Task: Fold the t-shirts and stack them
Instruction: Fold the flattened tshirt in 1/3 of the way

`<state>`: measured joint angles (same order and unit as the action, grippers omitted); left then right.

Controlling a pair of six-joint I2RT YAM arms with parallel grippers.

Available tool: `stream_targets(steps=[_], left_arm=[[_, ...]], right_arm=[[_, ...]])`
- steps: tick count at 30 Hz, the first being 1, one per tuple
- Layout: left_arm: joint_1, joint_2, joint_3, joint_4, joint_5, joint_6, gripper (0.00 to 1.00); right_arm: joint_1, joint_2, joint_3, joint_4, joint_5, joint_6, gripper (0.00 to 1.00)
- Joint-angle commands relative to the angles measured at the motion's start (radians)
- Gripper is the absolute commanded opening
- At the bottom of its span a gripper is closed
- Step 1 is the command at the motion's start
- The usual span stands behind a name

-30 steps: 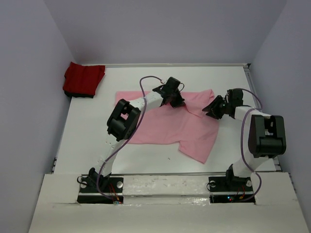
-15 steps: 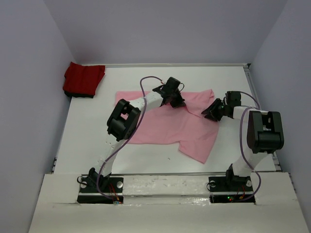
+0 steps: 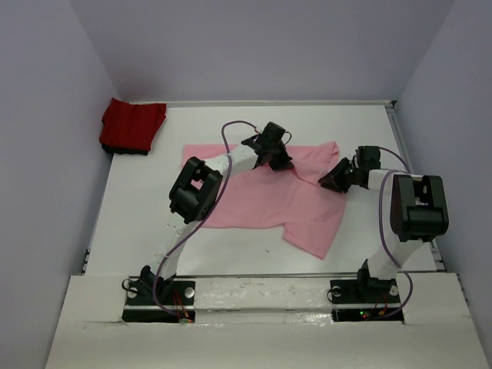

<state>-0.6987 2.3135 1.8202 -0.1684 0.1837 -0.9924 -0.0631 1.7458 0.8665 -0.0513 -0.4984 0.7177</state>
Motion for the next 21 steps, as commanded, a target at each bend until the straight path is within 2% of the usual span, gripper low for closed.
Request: stream_targets(steps=[1, 7, 13, 21], left_arm=[[-0.001, -0.078, 0.028, -0.003, 0.019, 0.015, 0.0], [-0.001, -0.077, 0.027, -0.005, 0.02, 0.015, 0.0], [-0.001, -0.074, 0.025, -0.006, 0.023, 0.018, 0.0], [-0.001, -0.071, 0.031, -0.014, 0.042, 0.024, 0.0]], right_arm=[[0.016, 0.017, -0.017, 0.036, -0.002, 0.005, 0.28], [0.016, 0.029, -0.012, 0.038, -0.002, 0.014, 0.21], [0.016, 0.021, -0.009, 0.027, -0.005, 0.014, 0.01], [0.016, 0.001, 0.092, -0.11, 0.041, -0.014, 0.0]])
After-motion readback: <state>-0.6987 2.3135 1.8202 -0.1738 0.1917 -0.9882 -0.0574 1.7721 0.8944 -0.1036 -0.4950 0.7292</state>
